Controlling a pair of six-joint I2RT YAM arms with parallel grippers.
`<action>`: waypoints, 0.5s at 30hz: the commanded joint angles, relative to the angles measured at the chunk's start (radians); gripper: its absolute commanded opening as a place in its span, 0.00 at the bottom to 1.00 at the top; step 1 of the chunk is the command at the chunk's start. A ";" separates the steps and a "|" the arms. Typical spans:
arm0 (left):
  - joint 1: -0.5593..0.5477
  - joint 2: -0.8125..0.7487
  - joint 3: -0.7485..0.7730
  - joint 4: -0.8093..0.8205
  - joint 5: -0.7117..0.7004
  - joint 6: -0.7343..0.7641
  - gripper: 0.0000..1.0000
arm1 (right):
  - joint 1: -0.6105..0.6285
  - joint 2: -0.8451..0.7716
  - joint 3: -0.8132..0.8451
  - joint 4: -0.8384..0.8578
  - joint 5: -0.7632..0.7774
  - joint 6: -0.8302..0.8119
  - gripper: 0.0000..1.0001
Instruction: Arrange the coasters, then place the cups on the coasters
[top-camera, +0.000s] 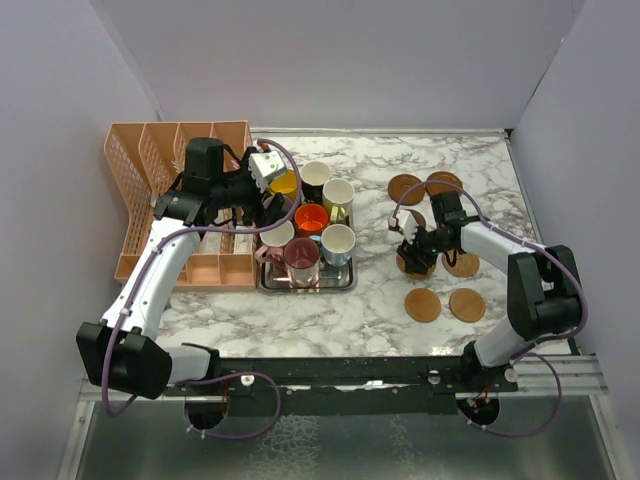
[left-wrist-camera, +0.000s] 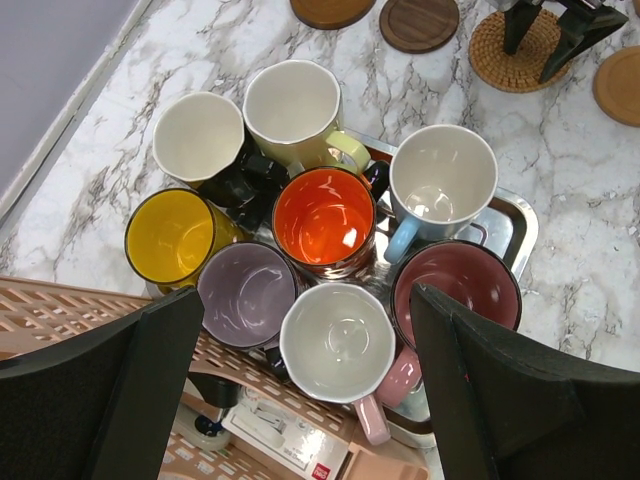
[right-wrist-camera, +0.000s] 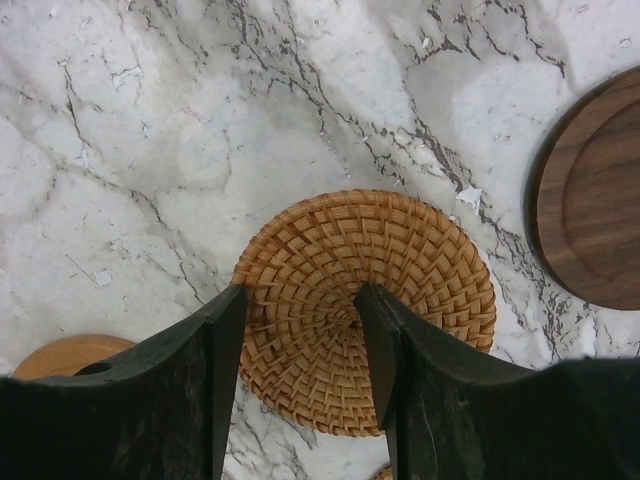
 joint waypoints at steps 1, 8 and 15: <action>0.005 -0.030 -0.010 0.016 -0.014 -0.001 0.88 | -0.010 0.041 0.015 0.009 -0.018 0.000 0.50; 0.005 -0.026 -0.008 0.016 -0.018 0.002 0.88 | -0.010 0.014 0.014 -0.033 -0.038 -0.023 0.50; 0.004 -0.025 -0.009 0.030 -0.071 -0.021 0.90 | -0.010 -0.055 0.086 -0.073 -0.062 0.029 0.60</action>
